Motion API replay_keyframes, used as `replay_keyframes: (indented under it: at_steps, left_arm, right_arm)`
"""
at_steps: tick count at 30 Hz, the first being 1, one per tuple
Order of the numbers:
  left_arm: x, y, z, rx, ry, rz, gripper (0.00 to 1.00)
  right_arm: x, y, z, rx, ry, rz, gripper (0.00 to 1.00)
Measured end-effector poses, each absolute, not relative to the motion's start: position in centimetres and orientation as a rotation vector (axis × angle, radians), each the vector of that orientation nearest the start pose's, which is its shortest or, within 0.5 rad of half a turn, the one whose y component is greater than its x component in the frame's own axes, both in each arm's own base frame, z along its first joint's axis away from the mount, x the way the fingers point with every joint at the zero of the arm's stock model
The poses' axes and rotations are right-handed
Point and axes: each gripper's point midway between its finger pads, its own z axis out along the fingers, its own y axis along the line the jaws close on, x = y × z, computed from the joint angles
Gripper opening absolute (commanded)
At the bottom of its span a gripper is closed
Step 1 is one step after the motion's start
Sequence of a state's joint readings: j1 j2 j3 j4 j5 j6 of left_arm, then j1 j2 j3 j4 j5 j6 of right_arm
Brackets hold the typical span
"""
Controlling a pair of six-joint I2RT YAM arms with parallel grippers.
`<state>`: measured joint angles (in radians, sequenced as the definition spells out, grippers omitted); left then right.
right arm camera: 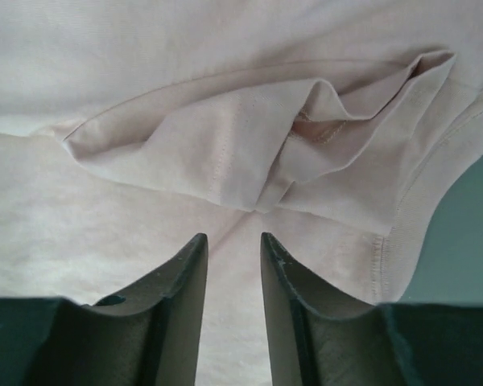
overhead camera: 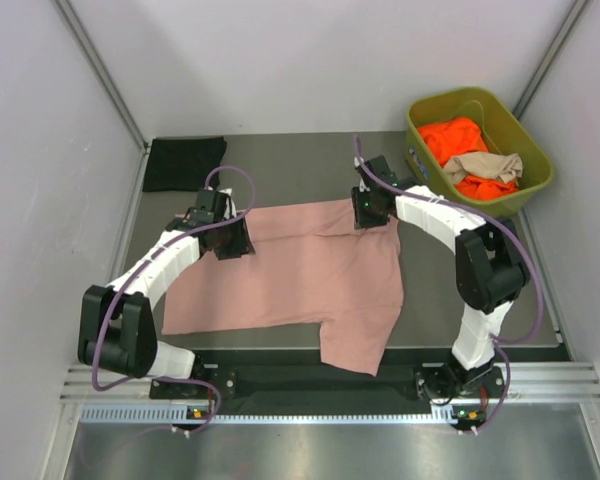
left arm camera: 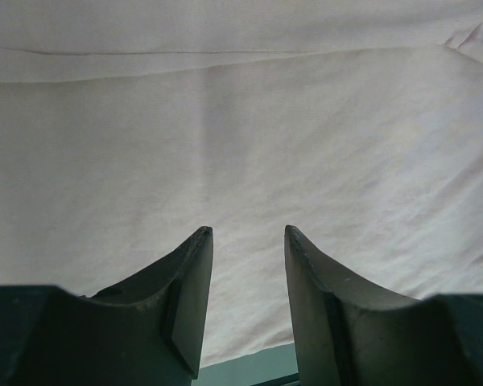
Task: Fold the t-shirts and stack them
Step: Fold the tshirt
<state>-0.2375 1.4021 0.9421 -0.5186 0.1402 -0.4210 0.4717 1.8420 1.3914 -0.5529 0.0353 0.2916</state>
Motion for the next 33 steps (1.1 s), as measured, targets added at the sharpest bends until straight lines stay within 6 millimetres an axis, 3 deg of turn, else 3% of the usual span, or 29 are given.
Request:
replay_keyframes:
  at_steps: [7,15,20,29,33]
  left_arm:
    - [30.8,-11.7,9.4,-0.182,2.588,-0.43,0.46]
    - [30.8,-11.7,9.4,-0.182,2.589,-0.429,0.46]
    - [30.8,-11.7,9.4,-0.181,2.589,-0.429,0.45]
    - [30.8,-11.7,9.2,-0.182,2.594,-0.428,0.46]
    - [30.8,-11.7,9.0,-0.184,2.602,-0.425,0.46]
  right_arm:
    - [39.1,20.2,7.5,-0.168,2.599,0.308,0.3]
    - [39.1,20.4,5.0,-0.169,2.65,0.322,0.28]
    - [39.1,20.4,4.8,-0.171,2.655,0.32,0.25]
    - [39.2,20.7,4.9,-0.172,2.648,0.35,0.11]
    - [39.3,20.9,5.0,-0.174,2.64,0.361,0.0]
